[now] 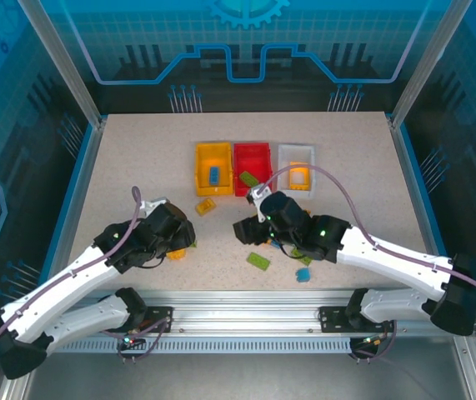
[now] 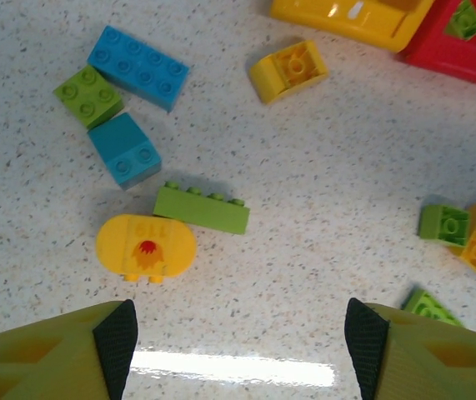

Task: Sort the legos into containers by color

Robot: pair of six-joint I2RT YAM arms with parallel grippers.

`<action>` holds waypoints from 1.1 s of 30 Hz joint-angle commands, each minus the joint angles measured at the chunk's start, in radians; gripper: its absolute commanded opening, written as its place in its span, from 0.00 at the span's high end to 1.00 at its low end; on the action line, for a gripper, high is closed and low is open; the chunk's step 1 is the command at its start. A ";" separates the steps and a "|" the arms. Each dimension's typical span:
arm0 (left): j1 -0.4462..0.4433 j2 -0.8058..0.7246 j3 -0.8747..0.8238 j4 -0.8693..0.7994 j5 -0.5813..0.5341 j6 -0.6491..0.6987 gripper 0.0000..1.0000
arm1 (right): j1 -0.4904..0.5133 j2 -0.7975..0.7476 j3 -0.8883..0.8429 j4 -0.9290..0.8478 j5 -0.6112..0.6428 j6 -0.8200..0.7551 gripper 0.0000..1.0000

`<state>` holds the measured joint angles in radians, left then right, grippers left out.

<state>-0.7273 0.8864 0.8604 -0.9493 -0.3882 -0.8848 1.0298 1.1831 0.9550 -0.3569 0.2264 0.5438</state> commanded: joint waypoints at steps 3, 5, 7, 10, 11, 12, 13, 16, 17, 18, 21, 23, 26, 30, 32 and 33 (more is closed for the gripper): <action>0.137 0.060 -0.026 -0.013 0.079 0.067 0.25 | 0.079 0.017 -0.070 0.092 -0.019 0.052 0.36; 0.243 0.120 -0.019 0.033 0.133 0.141 0.24 | 0.100 0.053 -0.070 0.106 -0.012 0.066 0.35; 0.313 0.189 0.007 0.069 0.136 0.173 0.22 | 0.118 0.087 -0.062 0.126 -0.002 0.077 0.34; 0.425 0.293 0.019 0.160 0.230 0.138 0.22 | 0.124 0.133 -0.032 0.134 0.005 0.106 0.35; 0.450 0.320 0.017 0.197 0.255 0.104 0.24 | 0.126 0.145 -0.021 0.139 0.008 0.105 0.35; 0.463 0.349 0.022 0.223 0.268 0.077 0.25 | 0.127 0.155 -0.013 0.139 0.012 0.104 0.35; 0.472 0.380 0.031 0.242 0.270 0.039 0.26 | 0.128 0.166 -0.003 0.138 0.016 0.101 0.35; 0.483 0.457 0.065 0.283 0.264 -0.050 0.27 | 0.128 0.183 0.019 0.125 0.031 0.095 0.35; 0.486 0.479 0.077 0.295 0.259 -0.078 0.28 | 0.128 0.187 0.023 0.123 0.033 0.092 0.35; 0.490 0.497 0.088 0.298 0.249 -0.099 0.29 | 0.127 0.187 0.027 0.121 0.033 0.091 0.34; 0.513 0.548 0.102 0.324 0.251 -0.158 0.32 | 0.127 0.189 0.030 0.113 0.033 0.090 0.34; 0.530 0.580 0.100 0.349 0.264 -0.195 0.33 | 0.125 0.188 0.027 0.111 0.034 0.094 0.34; 0.547 0.628 0.108 0.368 0.273 -0.229 0.34 | 0.125 0.184 0.019 0.116 0.033 0.101 0.34; 0.561 0.689 0.121 0.369 0.312 -0.272 0.36 | 0.124 0.183 0.018 0.114 0.034 0.104 0.34; 0.562 0.705 0.115 0.385 0.314 -0.291 0.36 | 0.123 0.183 0.016 0.113 0.038 0.104 0.34; 0.562 0.711 0.111 0.394 0.314 -0.300 0.36 | 0.122 0.182 0.016 0.113 0.038 0.104 0.34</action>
<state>-0.1749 1.5829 0.9516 -0.5770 -0.1062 -1.1271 1.1450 1.3659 0.9585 -0.2569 0.2428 0.6327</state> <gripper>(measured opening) 0.638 0.660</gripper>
